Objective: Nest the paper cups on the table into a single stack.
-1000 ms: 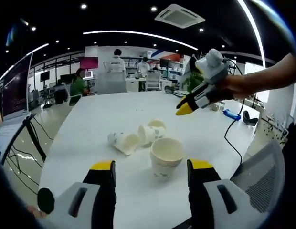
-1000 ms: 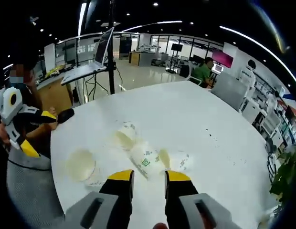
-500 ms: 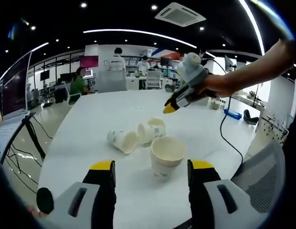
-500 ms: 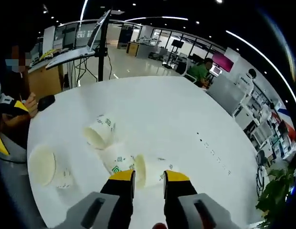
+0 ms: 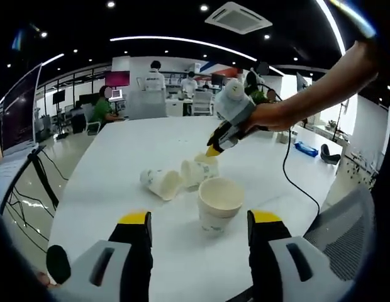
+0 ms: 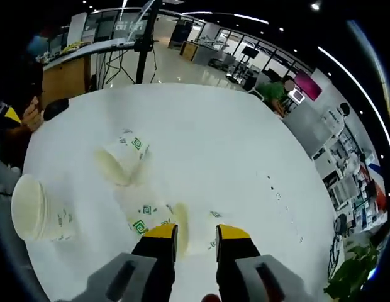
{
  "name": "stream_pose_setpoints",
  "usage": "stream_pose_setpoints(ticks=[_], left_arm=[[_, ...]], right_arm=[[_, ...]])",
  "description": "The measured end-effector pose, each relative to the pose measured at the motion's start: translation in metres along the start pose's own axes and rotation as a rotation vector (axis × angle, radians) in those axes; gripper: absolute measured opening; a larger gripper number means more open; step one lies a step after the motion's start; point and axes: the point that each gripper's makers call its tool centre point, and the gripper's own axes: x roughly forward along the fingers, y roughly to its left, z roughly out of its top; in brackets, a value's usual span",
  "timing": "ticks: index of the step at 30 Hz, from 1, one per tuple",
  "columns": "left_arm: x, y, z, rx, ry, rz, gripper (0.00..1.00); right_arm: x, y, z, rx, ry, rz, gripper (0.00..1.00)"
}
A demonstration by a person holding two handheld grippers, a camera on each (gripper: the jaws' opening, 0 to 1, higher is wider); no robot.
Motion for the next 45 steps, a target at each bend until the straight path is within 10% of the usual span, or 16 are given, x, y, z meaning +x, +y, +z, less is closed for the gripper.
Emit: stream_pose_setpoints(ticks=[45], left_arm=[[0.006,0.007,-0.013,-0.023,0.041,0.010,0.59]], right_arm=[[0.002,-0.034,-0.013,-0.092,-0.007,-0.067,0.07]])
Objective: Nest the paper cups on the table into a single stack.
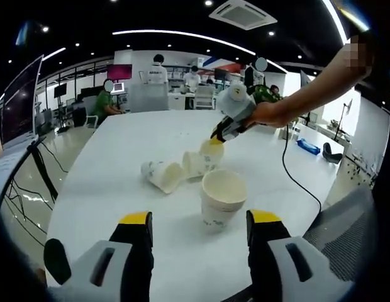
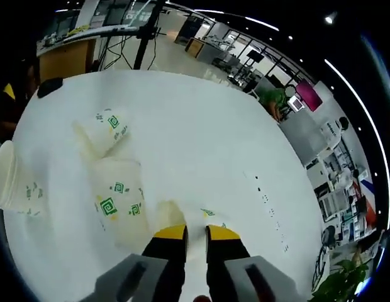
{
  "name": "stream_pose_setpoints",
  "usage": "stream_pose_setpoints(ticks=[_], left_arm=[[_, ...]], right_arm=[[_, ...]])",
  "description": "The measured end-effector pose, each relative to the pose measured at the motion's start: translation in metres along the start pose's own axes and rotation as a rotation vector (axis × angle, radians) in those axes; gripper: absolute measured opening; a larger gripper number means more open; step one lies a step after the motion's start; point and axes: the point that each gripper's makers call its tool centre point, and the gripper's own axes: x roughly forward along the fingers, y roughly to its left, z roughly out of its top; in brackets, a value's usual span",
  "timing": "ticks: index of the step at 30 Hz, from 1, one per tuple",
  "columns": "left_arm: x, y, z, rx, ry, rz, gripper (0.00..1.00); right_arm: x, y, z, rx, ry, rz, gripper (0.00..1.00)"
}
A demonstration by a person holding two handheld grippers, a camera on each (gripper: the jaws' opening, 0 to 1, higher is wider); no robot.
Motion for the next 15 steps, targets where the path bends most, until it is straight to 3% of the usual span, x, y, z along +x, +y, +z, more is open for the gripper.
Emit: stream_pose_setpoints(ticks=[11,15], left_arm=[[0.001,-0.001,-0.001,0.012,0.004,-0.006,0.60],[0.001,-0.002,-0.001,0.015,0.006,-0.009,0.60]], right_arm=[[-0.013,-0.023,-0.002,0.008,-0.003,-0.057,0.00],[-0.022,-0.030,0.003,0.076,-0.042,-0.070,0.00]])
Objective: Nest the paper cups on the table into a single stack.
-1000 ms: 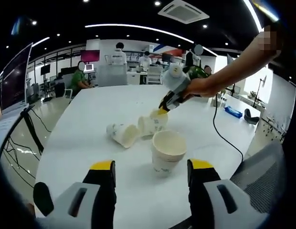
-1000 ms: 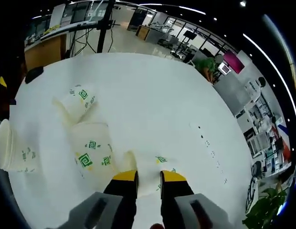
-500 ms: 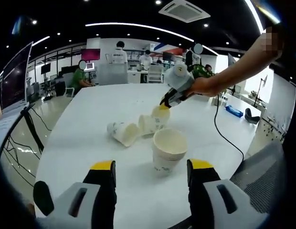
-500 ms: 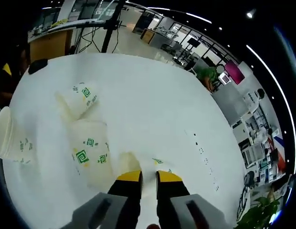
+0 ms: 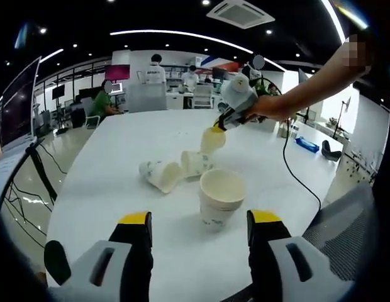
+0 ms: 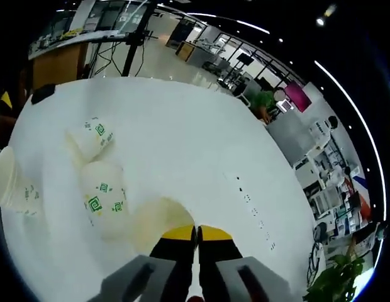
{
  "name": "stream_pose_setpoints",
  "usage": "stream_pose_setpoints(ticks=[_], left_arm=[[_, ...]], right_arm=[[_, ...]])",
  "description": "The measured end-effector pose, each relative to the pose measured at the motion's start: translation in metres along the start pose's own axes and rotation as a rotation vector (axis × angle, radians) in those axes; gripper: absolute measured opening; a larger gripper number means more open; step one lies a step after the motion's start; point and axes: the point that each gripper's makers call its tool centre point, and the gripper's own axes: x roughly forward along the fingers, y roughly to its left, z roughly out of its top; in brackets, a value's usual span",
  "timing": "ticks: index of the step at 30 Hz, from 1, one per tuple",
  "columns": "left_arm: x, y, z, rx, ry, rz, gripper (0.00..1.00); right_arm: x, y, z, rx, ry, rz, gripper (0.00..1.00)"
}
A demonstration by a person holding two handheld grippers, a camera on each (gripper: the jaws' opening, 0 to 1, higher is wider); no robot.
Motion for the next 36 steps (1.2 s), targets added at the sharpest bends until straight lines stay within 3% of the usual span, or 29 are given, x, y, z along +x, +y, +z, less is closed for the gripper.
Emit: stream_pose_setpoints(ticks=[2,17,24,26,36], left_arm=[[0.000,-0.001,0.000,0.001,0.000,-0.002,0.60],[0.000,-0.001,0.001,0.004,-0.004,-0.004,0.60],[-0.001,-0.005,0.000,0.014,0.003,-0.012,0.60],[0.000,-0.005,0.000,0.015,0.004,-0.014,0.60],[-0.001,-0.007,0.001,0.021,0.003,-0.014,0.60]], right_arm=[[-0.002,-0.003,0.000,0.031,0.001,0.005,0.00],[-0.034,-0.017,0.000,-0.021,-0.036,-0.014,0.00],[-0.058,-0.013,0.023,-0.064,-0.105,-0.002,0.00],[-0.068,-0.009,0.037,-0.112,-0.156,0.006,0.00],[-0.118,0.028,0.084,-0.213,-0.266,0.063,0.00]])
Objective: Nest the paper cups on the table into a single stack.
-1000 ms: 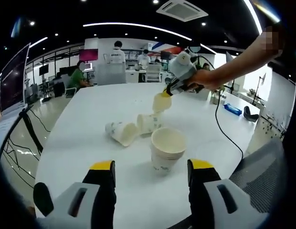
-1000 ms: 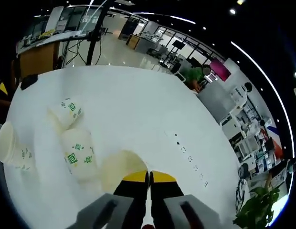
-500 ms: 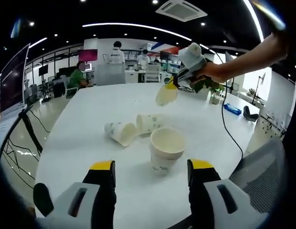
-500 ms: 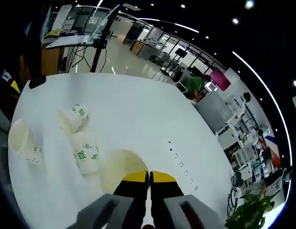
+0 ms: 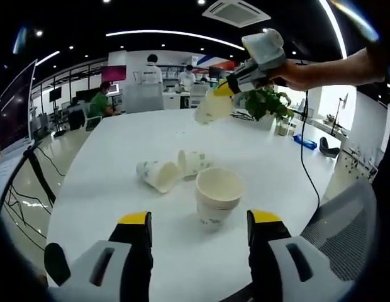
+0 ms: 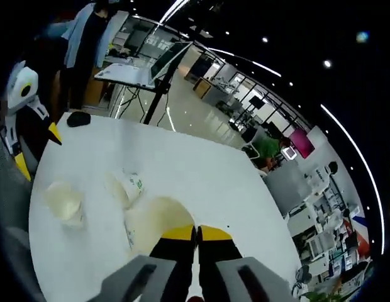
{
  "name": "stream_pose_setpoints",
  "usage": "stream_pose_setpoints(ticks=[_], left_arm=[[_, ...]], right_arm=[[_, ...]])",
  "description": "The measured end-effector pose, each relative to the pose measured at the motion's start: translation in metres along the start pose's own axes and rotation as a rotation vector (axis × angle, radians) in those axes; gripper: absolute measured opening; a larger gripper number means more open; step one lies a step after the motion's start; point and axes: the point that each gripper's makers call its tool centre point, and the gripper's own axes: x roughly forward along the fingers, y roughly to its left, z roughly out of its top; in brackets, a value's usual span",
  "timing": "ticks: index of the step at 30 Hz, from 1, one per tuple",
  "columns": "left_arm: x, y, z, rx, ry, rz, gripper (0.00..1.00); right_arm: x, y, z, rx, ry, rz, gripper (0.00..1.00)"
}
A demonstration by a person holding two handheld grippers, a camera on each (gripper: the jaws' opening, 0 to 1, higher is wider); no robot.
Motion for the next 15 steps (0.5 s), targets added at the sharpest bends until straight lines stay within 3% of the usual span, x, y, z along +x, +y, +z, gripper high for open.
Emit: stream_pose_setpoints(ticks=[7,15], left_arm=[[0.000,0.000,0.000,0.002,-0.002,0.001,0.60],[0.000,-0.002,0.001,0.012,-0.003,-0.001,0.60]], right_arm=[[-0.019,0.027,0.029,-0.029,-0.054,0.050,0.00],[-0.031,0.059,0.043,-0.027,-0.081,0.118,0.00]])
